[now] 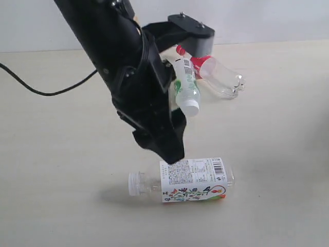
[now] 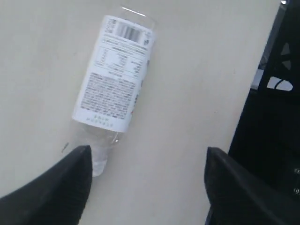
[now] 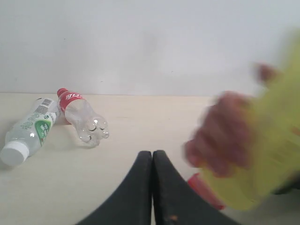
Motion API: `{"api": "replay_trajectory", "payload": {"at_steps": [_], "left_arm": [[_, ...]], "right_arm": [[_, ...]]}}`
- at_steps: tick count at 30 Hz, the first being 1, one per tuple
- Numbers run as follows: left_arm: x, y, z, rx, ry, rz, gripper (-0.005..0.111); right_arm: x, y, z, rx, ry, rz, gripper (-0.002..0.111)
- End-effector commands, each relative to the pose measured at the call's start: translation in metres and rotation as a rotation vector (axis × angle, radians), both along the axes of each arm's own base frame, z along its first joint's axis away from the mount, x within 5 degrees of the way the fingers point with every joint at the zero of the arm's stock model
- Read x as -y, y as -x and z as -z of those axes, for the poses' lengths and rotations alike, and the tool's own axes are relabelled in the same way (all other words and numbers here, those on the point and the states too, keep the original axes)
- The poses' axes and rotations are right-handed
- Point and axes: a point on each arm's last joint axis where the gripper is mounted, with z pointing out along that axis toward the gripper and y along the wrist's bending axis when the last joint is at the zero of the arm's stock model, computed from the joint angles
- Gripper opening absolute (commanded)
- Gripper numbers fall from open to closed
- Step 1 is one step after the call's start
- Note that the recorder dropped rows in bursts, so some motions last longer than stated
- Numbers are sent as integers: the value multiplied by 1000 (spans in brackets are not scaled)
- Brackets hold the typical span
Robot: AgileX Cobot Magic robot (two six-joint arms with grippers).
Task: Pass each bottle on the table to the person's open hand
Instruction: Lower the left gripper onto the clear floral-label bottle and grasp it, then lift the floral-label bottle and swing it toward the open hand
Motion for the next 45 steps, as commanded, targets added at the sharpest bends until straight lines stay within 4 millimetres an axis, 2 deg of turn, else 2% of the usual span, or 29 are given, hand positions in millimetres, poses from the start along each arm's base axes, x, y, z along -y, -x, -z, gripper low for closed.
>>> {"api": "replay_trajectory", "payload": {"at_steps": [1, 5, 8, 11, 13, 16, 26, 32, 42, 44, 45], "left_arm": [[19, 16, 4, 124, 53, 61, 65], [30, 24, 13, 278, 56, 209, 67], [32, 29, 21, 332, 61, 318, 78], [33, 28, 25, 355, 79, 313, 89], [34, 26, 25, 373, 92, 279, 91], [38, 23, 32, 357, 85, 225, 91], [47, 7, 98, 297, -117, 179, 91], [51, 4, 124, 272, -163, 191, 91], [53, 3, 147, 240, -205, 200, 90], [53, 3, 147, 240, -205, 200, 85], [52, 3, 147, 238, -208, 200, 78]], "right_arm": [[0, 0, 1, 3, 3, 0, 0], [0, 0, 1, 3, 3, 0, 0], [0, 0, 1, 3, 3, 0, 0], [0, 0, 1, 3, 3, 0, 0], [0, 0, 1, 3, 3, 0, 0], [0, 0, 1, 3, 3, 0, 0], [0, 0, 1, 3, 3, 0, 0], [0, 0, 1, 3, 3, 0, 0], [0, 0, 1, 3, 3, 0, 0], [0, 0, 1, 3, 3, 0, 0], [0, 0, 1, 3, 3, 0, 0]]}}
